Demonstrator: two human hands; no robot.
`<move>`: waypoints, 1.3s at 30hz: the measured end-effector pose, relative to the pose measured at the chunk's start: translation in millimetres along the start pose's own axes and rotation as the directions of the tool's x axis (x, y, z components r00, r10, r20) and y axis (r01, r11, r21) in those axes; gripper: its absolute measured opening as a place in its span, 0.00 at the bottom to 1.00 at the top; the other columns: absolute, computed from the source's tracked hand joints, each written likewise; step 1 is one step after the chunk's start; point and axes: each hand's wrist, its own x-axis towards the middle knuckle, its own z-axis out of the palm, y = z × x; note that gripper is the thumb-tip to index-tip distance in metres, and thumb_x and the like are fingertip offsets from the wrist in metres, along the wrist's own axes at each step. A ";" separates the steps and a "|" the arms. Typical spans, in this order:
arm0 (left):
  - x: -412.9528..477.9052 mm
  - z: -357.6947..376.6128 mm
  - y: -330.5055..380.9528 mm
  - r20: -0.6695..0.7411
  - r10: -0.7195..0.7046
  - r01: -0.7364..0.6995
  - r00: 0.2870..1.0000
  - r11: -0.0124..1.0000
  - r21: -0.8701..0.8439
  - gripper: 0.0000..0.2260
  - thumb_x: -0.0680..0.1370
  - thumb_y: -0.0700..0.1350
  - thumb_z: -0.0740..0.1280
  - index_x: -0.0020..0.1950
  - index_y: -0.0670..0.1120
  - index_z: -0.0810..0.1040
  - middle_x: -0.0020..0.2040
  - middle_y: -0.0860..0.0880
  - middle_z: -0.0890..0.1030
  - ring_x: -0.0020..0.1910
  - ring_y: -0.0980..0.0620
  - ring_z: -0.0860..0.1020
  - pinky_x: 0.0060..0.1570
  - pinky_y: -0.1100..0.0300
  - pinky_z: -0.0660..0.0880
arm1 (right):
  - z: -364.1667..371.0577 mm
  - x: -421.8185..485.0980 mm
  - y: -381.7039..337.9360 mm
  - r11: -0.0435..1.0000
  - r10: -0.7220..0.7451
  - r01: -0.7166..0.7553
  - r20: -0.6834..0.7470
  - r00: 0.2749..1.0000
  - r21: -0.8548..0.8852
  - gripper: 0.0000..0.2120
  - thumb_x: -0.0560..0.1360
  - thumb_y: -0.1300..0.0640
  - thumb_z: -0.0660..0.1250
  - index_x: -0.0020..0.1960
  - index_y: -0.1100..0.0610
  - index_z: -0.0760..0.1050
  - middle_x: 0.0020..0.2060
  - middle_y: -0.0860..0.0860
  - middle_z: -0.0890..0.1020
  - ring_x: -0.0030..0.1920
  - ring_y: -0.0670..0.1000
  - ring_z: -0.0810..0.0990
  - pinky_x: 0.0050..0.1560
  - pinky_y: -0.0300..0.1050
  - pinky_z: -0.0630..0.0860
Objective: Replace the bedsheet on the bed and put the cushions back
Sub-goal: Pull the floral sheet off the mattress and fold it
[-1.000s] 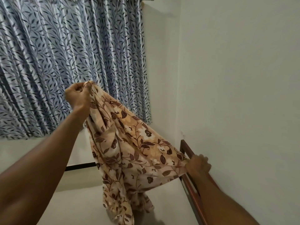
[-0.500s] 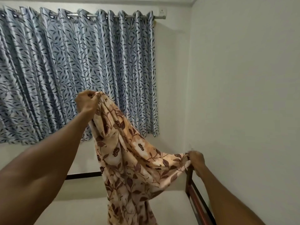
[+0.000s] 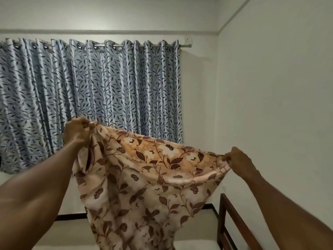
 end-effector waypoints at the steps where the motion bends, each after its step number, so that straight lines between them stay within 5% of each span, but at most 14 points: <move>1: -1.0 -1.9 -3.9 0.015 0.015 -0.016 1.000 0.999 0.036 0.07 0.77 0.52 0.76 0.54 0.52 0.86 0.50 0.47 0.86 0.47 0.42 0.83 0.42 0.51 0.80 | -5.2 3.7 -1.1 1.000 -0.002 0.002 -0.009 1.000 -0.007 0.13 0.78 0.63 0.67 0.51 0.48 0.87 0.42 0.49 0.72 0.44 0.55 0.80 0.42 0.48 0.77; 4: -0.5 -6.5 -15.6 0.036 0.033 -0.036 0.999 0.995 0.095 0.08 0.77 0.53 0.76 0.54 0.53 0.86 0.51 0.46 0.86 0.47 0.41 0.83 0.42 0.51 0.81 | -19.9 8.1 -7.1 0.994 -0.054 0.060 0.064 0.996 -0.094 0.11 0.80 0.59 0.67 0.56 0.50 0.85 0.43 0.46 0.71 0.47 0.52 0.79 0.43 0.45 0.73; 8: 1.4 -12.5 -15.0 0.027 0.025 -0.028 0.999 0.995 0.100 0.09 0.77 0.54 0.76 0.55 0.55 0.86 0.52 0.47 0.86 0.49 0.41 0.83 0.43 0.51 0.79 | -25.4 2.2 -19.8 0.872 -0.086 0.209 0.282 0.955 -0.442 0.14 0.82 0.57 0.62 0.63 0.44 0.81 0.54 0.50 0.72 0.59 0.54 0.76 0.49 0.47 0.74; 11: 4.6 -16.8 -6.8 -0.003 0.012 -0.012 1.000 0.997 0.072 0.07 0.78 0.54 0.75 0.54 0.55 0.86 0.52 0.48 0.86 0.49 0.41 0.83 0.45 0.50 0.79 | -15.5 -7.2 -17.7 0.797 0.033 0.252 0.457 0.889 -0.549 0.17 0.82 0.55 0.61 0.70 0.51 0.76 0.65 0.52 0.73 0.65 0.55 0.74 0.55 0.50 0.76; 15: 12.2 -22.7 -4.9 -0.033 0.013 -0.010 0.999 0.997 0.074 0.06 0.78 0.50 0.75 0.54 0.54 0.87 0.52 0.47 0.86 0.49 0.41 0.84 0.44 0.50 0.79 | -18.3 -19.9 -18.0 0.860 0.212 0.133 0.583 0.784 -0.492 0.29 0.75 0.36 0.60 0.69 0.51 0.76 0.65 0.52 0.80 0.63 0.53 0.79 0.60 0.49 0.75; 19: 18.5 -20.9 -10.5 -0.028 -0.059 0.062 0.998 0.993 0.100 0.06 0.77 0.48 0.76 0.54 0.52 0.87 0.52 0.46 0.86 0.49 0.41 0.84 0.45 0.51 0.80 | -33.2 -12.9 -23.7 0.943 0.283 -0.080 0.648 0.707 -0.324 0.32 0.79 0.32 0.57 0.70 0.55 0.73 0.60 0.55 0.80 0.52 0.53 0.79 0.53 0.46 0.75; 22: 24.0 -21.2 -21.2 -0.035 -0.151 0.154 0.988 0.982 0.106 0.06 0.77 0.47 0.76 0.54 0.50 0.87 0.51 0.44 0.86 0.49 0.40 0.84 0.48 0.49 0.81 | -49.0 -8.8 -25.9 0.965 0.239 -0.237 0.737 0.633 -0.109 0.23 0.82 0.39 0.58 0.68 0.54 0.72 0.58 0.52 0.78 0.47 0.50 0.79 0.42 0.44 0.73; 25: 27.3 -22.7 -30.0 -0.048 -0.170 0.176 0.984 0.973 0.147 0.06 0.77 0.47 0.76 0.54 0.50 0.87 0.51 0.42 0.86 0.50 0.38 0.84 0.50 0.47 0.81 | -50.1 -2.7 -12.8 0.977 0.197 -0.198 0.669 0.716 -0.076 0.17 0.75 0.38 0.66 0.51 0.51 0.78 0.48 0.50 0.78 0.41 0.48 0.74 0.39 0.42 0.70; 28: 28.4 -20.6 -37.6 -0.043 -0.179 0.184 0.983 0.967 0.174 0.06 0.77 0.47 0.77 0.53 0.50 0.87 0.51 0.41 0.85 0.50 0.38 0.83 0.50 0.46 0.81 | -44.3 4.1 -2.9 0.984 0.130 -0.168 0.391 0.911 0.063 0.16 0.73 0.38 0.69 0.35 0.47 0.83 0.35 0.47 0.83 0.39 0.49 0.81 0.39 0.45 0.76; 30: 26.7 -19.5 -44.8 -0.032 -0.176 0.179 0.984 0.966 0.185 0.05 0.77 0.47 0.77 0.52 0.50 0.87 0.50 0.41 0.85 0.49 0.38 0.83 0.48 0.49 0.80 | -41.5 11.9 1.9 0.866 0.173 -0.260 0.233 0.957 0.426 0.14 0.74 0.51 0.73 0.30 0.51 0.84 0.31 0.51 0.85 0.37 0.52 0.85 0.36 0.47 0.81; 33: 22.5 -16.3 -58.3 0.063 -0.119 0.107 0.991 0.979 0.172 0.05 0.77 0.52 0.76 0.50 0.53 0.86 0.46 0.46 0.85 0.41 0.44 0.81 0.40 0.56 0.77 | -48.7 23.6 2.8 0.570 0.301 -0.290 0.133 0.944 0.769 0.04 0.75 0.66 0.74 0.43 0.67 0.86 0.37 0.63 0.87 0.43 0.61 0.87 0.45 0.56 0.85; 37: 12.2 -14.7 -71.8 0.268 -0.049 0.046 0.962 0.999 0.018 0.07 0.76 0.52 0.77 0.49 0.50 0.86 0.45 0.48 0.86 0.38 0.47 0.83 0.37 0.54 0.81 | -61.1 31.7 8.6 0.433 0.331 -0.247 0.102 0.938 0.867 0.07 0.74 0.71 0.73 0.52 0.69 0.84 0.44 0.67 0.86 0.38 0.57 0.85 0.39 0.46 0.86; 39: 7.8 -21.2 -82.5 0.391 -0.043 0.080 0.919 0.994 -0.080 0.06 0.76 0.47 0.78 0.48 0.46 0.86 0.44 0.42 0.86 0.35 0.43 0.84 0.27 0.54 0.80 | -70.0 32.2 22.1 0.402 0.264 -0.314 0.220 0.939 0.860 0.09 0.75 0.69 0.73 0.55 0.66 0.85 0.49 0.67 0.86 0.44 0.59 0.84 0.39 0.46 0.86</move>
